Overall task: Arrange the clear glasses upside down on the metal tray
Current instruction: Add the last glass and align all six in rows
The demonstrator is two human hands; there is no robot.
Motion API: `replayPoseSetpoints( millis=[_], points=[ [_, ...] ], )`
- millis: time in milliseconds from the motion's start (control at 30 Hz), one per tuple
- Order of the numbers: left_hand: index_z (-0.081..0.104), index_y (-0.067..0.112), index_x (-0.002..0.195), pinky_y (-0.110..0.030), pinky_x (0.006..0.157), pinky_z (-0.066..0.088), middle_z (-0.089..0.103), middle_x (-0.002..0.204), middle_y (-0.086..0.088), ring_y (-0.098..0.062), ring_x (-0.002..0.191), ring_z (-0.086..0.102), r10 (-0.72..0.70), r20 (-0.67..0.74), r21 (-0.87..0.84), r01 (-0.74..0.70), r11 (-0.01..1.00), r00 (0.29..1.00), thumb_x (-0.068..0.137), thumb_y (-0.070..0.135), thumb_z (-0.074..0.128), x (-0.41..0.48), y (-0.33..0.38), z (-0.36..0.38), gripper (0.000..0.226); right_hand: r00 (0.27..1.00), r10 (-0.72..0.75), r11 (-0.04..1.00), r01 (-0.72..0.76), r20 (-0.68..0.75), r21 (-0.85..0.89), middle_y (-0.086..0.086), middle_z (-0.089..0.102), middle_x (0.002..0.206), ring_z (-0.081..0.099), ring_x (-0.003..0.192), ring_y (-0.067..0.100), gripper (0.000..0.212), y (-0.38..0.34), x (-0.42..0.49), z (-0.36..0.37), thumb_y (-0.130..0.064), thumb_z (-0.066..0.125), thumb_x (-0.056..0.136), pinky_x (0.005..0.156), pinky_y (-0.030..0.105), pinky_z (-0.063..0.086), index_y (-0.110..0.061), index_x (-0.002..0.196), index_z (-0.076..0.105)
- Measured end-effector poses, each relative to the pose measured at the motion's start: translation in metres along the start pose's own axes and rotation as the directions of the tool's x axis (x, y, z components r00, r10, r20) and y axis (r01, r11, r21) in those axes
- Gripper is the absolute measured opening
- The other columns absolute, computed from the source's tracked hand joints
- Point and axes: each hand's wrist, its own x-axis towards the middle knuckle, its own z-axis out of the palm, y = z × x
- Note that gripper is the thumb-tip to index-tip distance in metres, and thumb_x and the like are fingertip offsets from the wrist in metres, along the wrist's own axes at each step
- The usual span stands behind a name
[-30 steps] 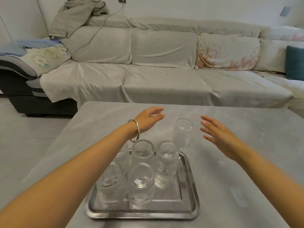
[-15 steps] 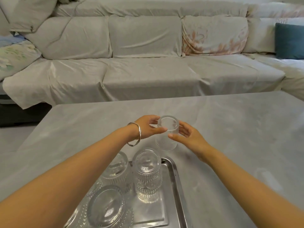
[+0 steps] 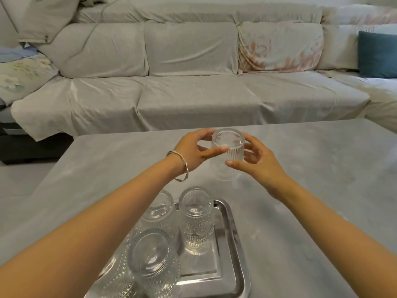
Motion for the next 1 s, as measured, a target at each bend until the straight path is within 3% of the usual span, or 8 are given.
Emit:
replayPoseSetpoints(
  millis=[100, 300, 433, 567, 700, 833, 900, 1000],
  points=[
    [0.056, 0.031, 0.114, -0.028, 0.078, 0.056, 0.061, 0.114, 0.006, -0.016, 0.096, 0.065, 0.042, -0.029, -0.082, -0.044, 0.996, 0.999, 0.072, 0.044, 0.067, -0.017, 0.025, -0.012, 0.045, 0.999, -0.051, 0.999, 0.051, -0.005, -0.010, -0.008, 0.056, 0.125, 0.062, 0.109, 0.008, 0.084, -0.031, -0.013, 0.000, -0.032, 0.083, 0.058, 0.092, 0.030, 0.054, -0.033, 0.134, 0.046],
    [0.057, 0.027, 0.116, -0.031, 0.080, 0.056, 0.062, 0.117, 0.000, -0.017, 0.097, 0.065, 0.116, -0.068, -0.079, -0.121, 0.989, 0.991, 0.061, 0.057, 0.062, -0.064, 0.057, -0.035, 0.063, 0.986, -0.149, 0.989, 0.151, 0.072, -0.011, -0.003, 0.059, 0.130, 0.062, 0.114, 0.012, 0.091, -0.075, -0.048, 0.014, -0.040, 0.083, 0.055, 0.093, 0.027, 0.053, -0.036, 0.136, 0.041],
    [0.058, 0.034, 0.113, -0.026, 0.074, 0.057, 0.064, 0.114, 0.006, -0.013, 0.089, 0.068, 0.105, -0.060, -0.071, -0.110, 0.991, 0.993, 0.058, 0.062, 0.064, -0.100, 0.061, -0.043, 0.063, 0.983, -0.136, 0.988, 0.143, 0.124, -0.052, -0.003, 0.054, 0.137, 0.057, 0.121, 0.016, 0.093, -0.087, -0.076, 0.023, -0.041, 0.083, 0.055, 0.099, 0.035, 0.050, -0.037, 0.136, 0.038],
    [0.055, 0.034, 0.118, -0.021, 0.072, 0.056, 0.062, 0.116, 0.010, -0.010, 0.093, 0.065, 0.074, -0.035, -0.047, -0.075, 0.996, 0.997, 0.056, 0.064, 0.065, -0.134, 0.051, -0.039, 0.070, 0.979, -0.126, 0.983, 0.146, 0.160, -0.115, -0.004, 0.049, 0.140, 0.054, 0.122, 0.015, 0.091, -0.082, -0.104, 0.037, -0.038, 0.082, 0.059, 0.099, 0.031, 0.049, -0.034, 0.137, 0.036],
    [0.054, 0.040, 0.114, -0.016, 0.078, 0.053, 0.061, 0.112, 0.018, -0.002, 0.099, 0.062, 0.072, 0.018, -0.117, -0.069, 0.991, 0.997, 0.065, 0.057, 0.062, -0.163, 0.035, -0.032, 0.053, 0.979, -0.108, 0.982, 0.132, 0.171, -0.133, -0.007, 0.051, 0.136, 0.055, 0.119, 0.014, 0.089, -0.068, -0.125, 0.046, -0.041, 0.083, 0.056, 0.089, 0.018, 0.052, -0.035, 0.133, 0.039],
    [0.049, 0.033, 0.125, -0.026, 0.102, 0.039, 0.056, 0.126, 0.011, -0.006, 0.118, 0.051, 0.030, -0.057, 0.166, -0.020, 0.986, 0.998, 0.075, 0.061, 0.051, -0.185, 0.008, -0.032, 0.058, 0.988, -0.084, 0.988, 0.100, 0.132, -0.122, -0.011, 0.051, 0.133, 0.055, 0.116, 0.006, 0.088, -0.053, -0.136, 0.052, -0.041, 0.085, 0.055, 0.080, 0.009, 0.050, -0.035, 0.130, 0.040],
    [0.047, 0.029, 0.129, -0.025, 0.102, 0.033, 0.053, 0.134, 0.006, -0.012, 0.125, 0.046, 0.070, -0.065, 0.403, -0.038, 0.915, 0.995, 0.079, 0.056, 0.052, -0.194, -0.006, -0.033, 0.056, 0.989, -0.077, 0.989, 0.091, 0.123, -0.114, -0.011, 0.051, 0.132, 0.055, 0.113, -0.001, 0.086, -0.047, -0.139, 0.053, -0.038, 0.086, 0.056, 0.078, 0.007, 0.050, -0.034, 0.129, 0.040],
    [0.040, 0.025, 0.135, -0.036, 0.112, 0.026, 0.042, 0.145, 0.003, -0.017, 0.137, 0.033, 0.070, 0.009, 0.575, -0.062, 0.815, 0.998, 0.082, 0.056, 0.049, -0.202, -0.023, -0.032, 0.062, 0.991, -0.056, 0.992, 0.068, 0.121, -0.104, -0.016, 0.051, 0.129, 0.056, 0.107, -0.010, 0.084, -0.040, -0.145, 0.055, -0.039, 0.086, 0.055, 0.075, 0.006, 0.049, -0.036, 0.127, 0.042]
  ],
)
